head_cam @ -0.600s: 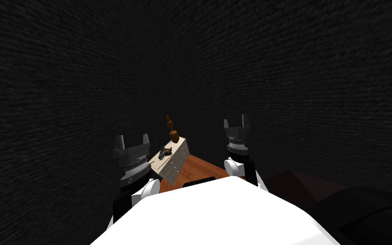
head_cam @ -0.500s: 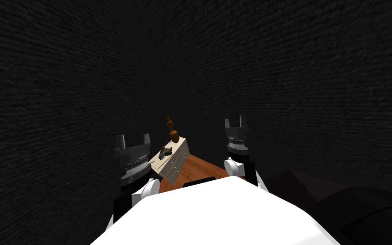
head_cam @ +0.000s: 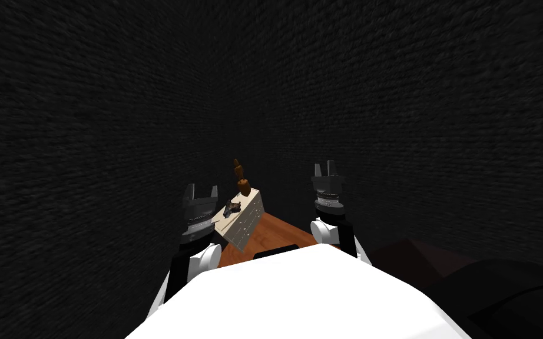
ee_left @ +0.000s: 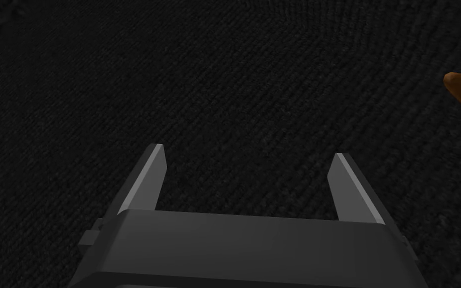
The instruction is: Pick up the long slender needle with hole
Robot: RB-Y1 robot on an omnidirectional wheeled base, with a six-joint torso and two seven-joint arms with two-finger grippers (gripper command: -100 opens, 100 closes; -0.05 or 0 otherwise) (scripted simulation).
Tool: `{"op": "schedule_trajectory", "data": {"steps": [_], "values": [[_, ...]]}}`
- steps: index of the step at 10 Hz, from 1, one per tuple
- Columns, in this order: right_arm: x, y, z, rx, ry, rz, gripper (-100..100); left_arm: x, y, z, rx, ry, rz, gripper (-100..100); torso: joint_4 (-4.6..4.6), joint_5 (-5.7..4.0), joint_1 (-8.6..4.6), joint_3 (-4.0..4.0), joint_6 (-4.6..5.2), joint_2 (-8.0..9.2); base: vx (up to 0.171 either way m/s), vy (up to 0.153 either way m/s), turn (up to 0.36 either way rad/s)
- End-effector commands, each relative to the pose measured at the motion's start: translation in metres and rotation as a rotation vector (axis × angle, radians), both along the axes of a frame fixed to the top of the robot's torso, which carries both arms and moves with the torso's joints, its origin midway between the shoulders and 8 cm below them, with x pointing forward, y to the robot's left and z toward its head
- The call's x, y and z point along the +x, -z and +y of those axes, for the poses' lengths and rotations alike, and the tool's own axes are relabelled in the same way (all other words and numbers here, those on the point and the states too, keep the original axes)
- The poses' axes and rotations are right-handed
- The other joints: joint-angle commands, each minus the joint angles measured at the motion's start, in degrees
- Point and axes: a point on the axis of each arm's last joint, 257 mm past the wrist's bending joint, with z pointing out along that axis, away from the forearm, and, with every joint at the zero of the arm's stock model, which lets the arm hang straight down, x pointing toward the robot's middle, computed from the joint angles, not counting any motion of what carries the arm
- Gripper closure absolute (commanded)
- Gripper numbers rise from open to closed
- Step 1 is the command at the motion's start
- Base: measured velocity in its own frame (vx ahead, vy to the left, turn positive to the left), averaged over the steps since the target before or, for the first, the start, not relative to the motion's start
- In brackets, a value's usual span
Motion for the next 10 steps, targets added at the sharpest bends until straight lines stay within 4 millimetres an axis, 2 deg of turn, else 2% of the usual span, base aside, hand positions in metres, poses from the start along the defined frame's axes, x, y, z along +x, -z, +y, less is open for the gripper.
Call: {"op": "schedule_trajectory", "data": {"steps": [1,2,3,5,8,9,10], "values": [[0.000,0.000,0.000,0.000,0.000,0.000,0,0.018,0.020,0.003,-0.003,0.020,0.070,-100,0.00,0.00,0.00,0.00,0.00,0.00,-0.031,0.018,0.082],[0.000,0.000,0.000,0.000,0.000,0.000,0,0.030,0.032,0.005,-0.009,0.031,0.108,-100,0.00,0.00,0.01,0.00,0.00,0.00,-0.032,0.014,0.106],[0.000,0.000,0.000,0.000,0.000,0.000,0,0.031,0.034,0.005,-0.010,0.030,0.115,-100,0.00,0.00,0.01,0.00,-0.01,0.01,-0.022,0.006,0.035],[0.000,0.000,0.000,0.000,0.000,0.000,0,0.056,0.058,0.010,-0.029,0.048,0.194,-100,0.00,-0.01,-0.02,-0.01,-0.01,-0.02,-0.019,0.012,0.095],[0.000,0.000,0.000,0.000,0.000,0.000,0,0.073,0.081,0.015,-0.045,0.051,0.266,-100,-0.01,0.00,-0.01,-0.02,0.00,-0.05,-0.012,0.013,0.045],[0.000,0.000,0.000,0.000,0.000,0.000,0,0.085,0.094,0.018,-0.062,0.056,0.308,-100,-0.01,-0.01,-0.02,-0.03,0.00,-0.06,-0.006,0.017,0.086],[0.000,0.000,0.000,0.000,0.000,0.000,0,0.087,0.098,0.019,-0.063,0.055,0.321,-100,-0.02,0.00,-0.01,-0.04,0.00,-0.07,-0.006,0.011,0.036]]}}
